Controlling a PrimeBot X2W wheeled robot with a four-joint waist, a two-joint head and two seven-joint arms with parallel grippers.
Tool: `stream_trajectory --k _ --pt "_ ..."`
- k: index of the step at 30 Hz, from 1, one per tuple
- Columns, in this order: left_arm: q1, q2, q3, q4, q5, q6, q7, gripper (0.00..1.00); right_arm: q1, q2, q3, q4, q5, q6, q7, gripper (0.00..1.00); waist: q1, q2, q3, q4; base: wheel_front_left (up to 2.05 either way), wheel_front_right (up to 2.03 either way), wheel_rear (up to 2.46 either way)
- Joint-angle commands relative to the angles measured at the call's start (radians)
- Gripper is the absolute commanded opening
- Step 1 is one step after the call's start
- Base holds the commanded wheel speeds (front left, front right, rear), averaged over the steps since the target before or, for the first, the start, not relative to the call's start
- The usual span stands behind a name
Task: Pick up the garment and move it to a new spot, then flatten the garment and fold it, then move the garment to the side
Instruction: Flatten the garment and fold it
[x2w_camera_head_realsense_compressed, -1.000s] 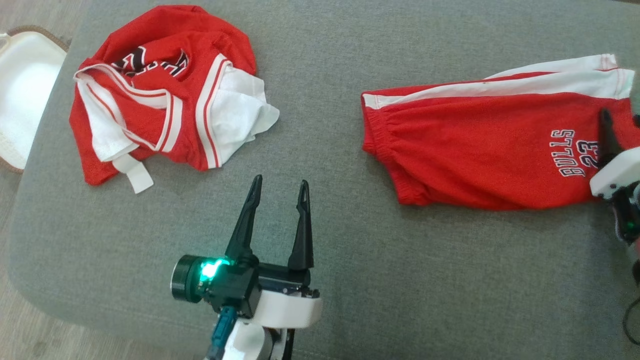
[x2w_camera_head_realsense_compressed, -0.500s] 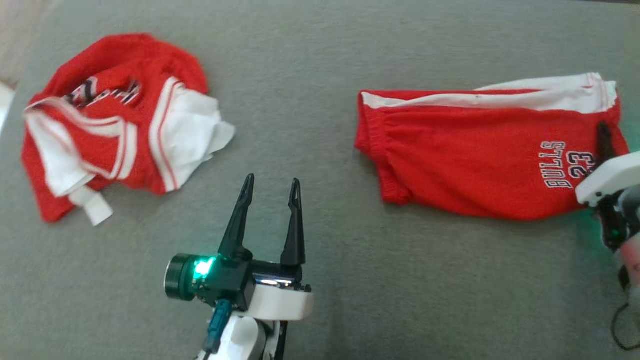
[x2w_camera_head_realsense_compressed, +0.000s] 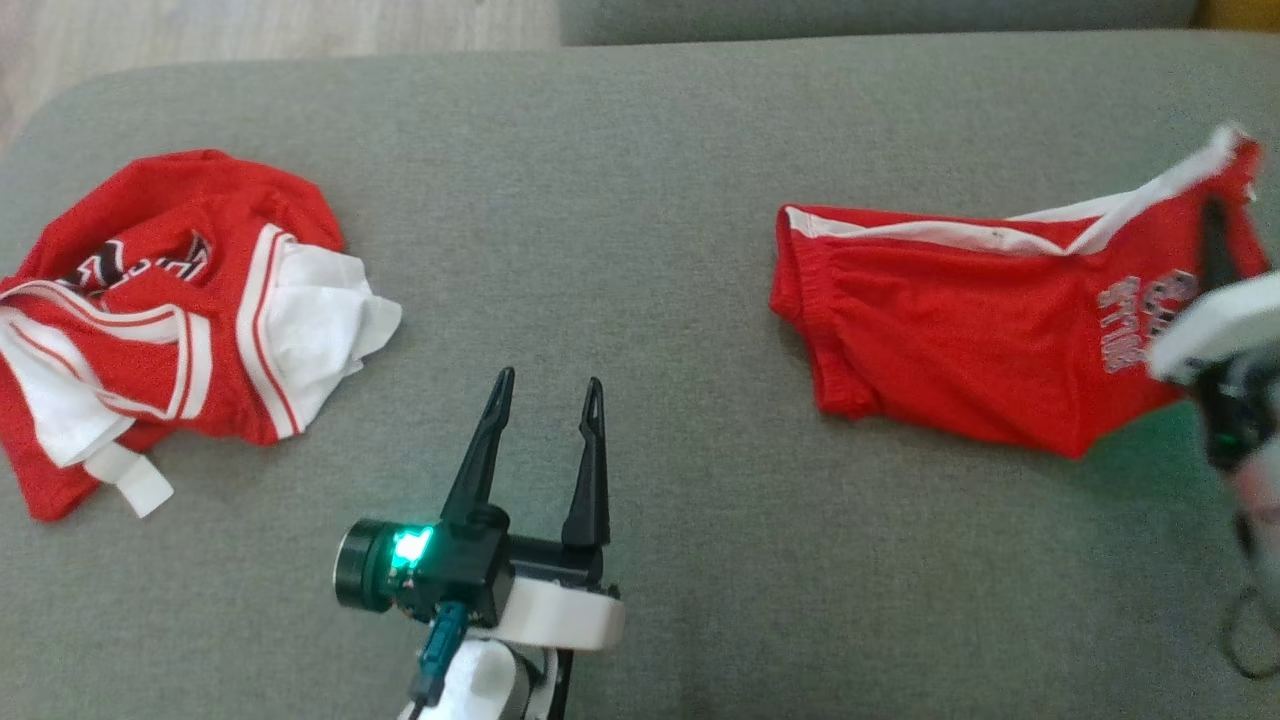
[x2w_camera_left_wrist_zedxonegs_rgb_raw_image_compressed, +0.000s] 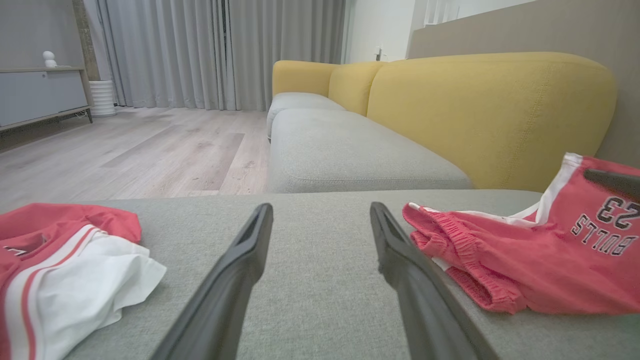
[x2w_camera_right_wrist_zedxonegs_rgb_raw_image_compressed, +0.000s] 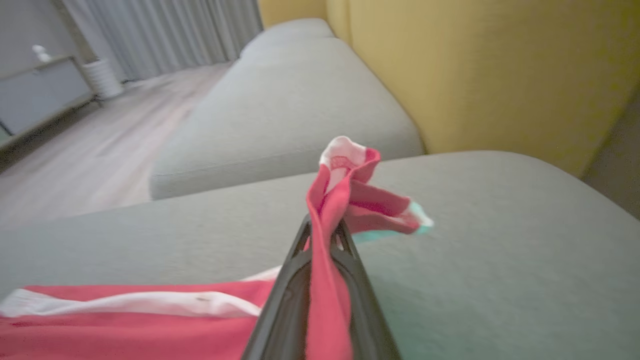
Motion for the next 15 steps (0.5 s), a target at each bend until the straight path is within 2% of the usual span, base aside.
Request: stream_trajectory --k 1,4,10,11,12,15 --pt "-0.001 0.003 0.026 -0.025 -0.010 -0.003 -0.005 1.00 -0.031 0.011 0.021 -0.039 -0.008 -0.001 -0.015 0.00 0.0001 -0.0001 -0.010 0.008 0.00 0.00 0.00" --pt "0.009 0.003 0.030 -0.015 -0.010 -0.010 -0.005 1.00 -0.034 0.067 0.045 -0.098 -0.029 -0.001 -0.018 0.00 0.0001 -0.0001 -0.026 0.024 0.00 0.00 0.00" --pt "0.017 0.003 0.032 -0.006 -0.014 -0.016 -0.005 1.00 -0.016 0.229 0.127 -0.165 -0.052 -0.001 -0.003 0.00 0.0001 -0.0001 -0.042 0.052 0.00 0.00 0.00" --pt "0.017 0.003 0.032 -0.006 -0.017 -0.016 -0.005 1.00 -0.011 0.252 0.139 -0.167 -0.056 -0.001 -0.001 0.38 0.0001 -0.0001 -0.043 0.055 0.00 0.00 0.00" --pt "0.018 0.003 0.031 -0.006 -0.019 -0.015 -0.005 1.00 -0.006 0.271 0.149 -0.170 -0.058 -0.001 -0.002 1.00 0.0001 -0.0001 -0.044 0.057 0.00 0.00 0.00" --pt "0.020 0.003 0.028 -0.006 -0.026 -0.011 -0.005 1.00 0.022 0.304 0.176 -0.185 -0.056 -0.001 -0.005 1.00 0.0001 -0.0001 -0.050 0.060 0.00 0.00 0.00"
